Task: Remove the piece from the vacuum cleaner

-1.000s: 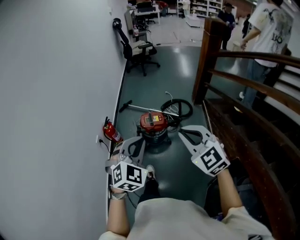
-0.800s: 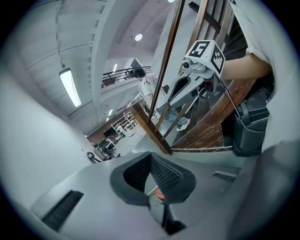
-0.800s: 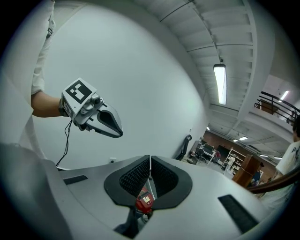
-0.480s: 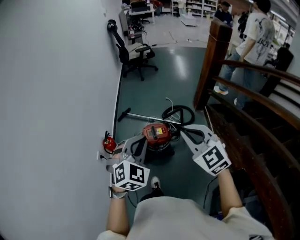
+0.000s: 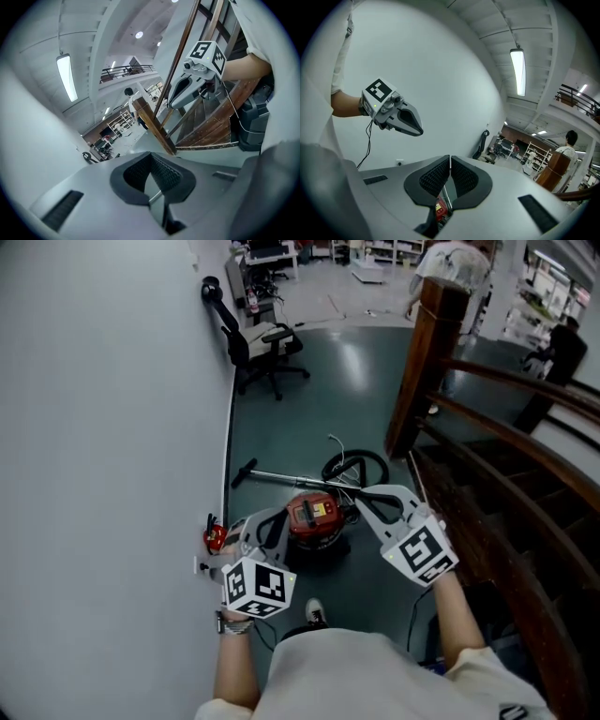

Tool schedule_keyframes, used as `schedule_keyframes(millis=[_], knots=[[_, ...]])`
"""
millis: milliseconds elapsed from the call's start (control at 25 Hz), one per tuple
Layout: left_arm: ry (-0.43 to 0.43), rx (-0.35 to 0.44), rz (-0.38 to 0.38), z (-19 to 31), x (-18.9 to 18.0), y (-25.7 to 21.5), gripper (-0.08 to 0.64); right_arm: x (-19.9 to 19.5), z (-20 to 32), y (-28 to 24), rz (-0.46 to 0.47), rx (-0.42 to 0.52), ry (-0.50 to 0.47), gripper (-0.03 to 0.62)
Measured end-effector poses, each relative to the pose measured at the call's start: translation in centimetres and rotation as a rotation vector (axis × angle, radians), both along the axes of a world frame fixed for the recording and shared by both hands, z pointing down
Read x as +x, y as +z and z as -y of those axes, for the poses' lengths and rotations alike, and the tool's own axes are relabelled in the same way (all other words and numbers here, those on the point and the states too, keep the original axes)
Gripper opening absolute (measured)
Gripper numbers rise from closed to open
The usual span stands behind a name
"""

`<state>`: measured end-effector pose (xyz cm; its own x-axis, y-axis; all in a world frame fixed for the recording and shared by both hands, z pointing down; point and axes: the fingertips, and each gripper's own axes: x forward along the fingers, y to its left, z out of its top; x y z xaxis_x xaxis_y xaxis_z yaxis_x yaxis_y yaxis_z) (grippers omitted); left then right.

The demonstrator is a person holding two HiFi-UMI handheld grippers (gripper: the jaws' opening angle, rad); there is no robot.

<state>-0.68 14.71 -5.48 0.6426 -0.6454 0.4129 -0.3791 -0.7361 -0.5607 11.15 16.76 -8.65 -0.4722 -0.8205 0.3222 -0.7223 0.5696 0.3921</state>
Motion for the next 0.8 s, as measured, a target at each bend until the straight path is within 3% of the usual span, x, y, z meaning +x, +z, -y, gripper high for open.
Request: schedule_keyframes(millis=[800], knots=[[-0.039,-0.093,0.003,8.8,-2.3,4.0,-0.002,-1.4,8.9,3.8,0.014,-0.069,-0.015,0.031]])
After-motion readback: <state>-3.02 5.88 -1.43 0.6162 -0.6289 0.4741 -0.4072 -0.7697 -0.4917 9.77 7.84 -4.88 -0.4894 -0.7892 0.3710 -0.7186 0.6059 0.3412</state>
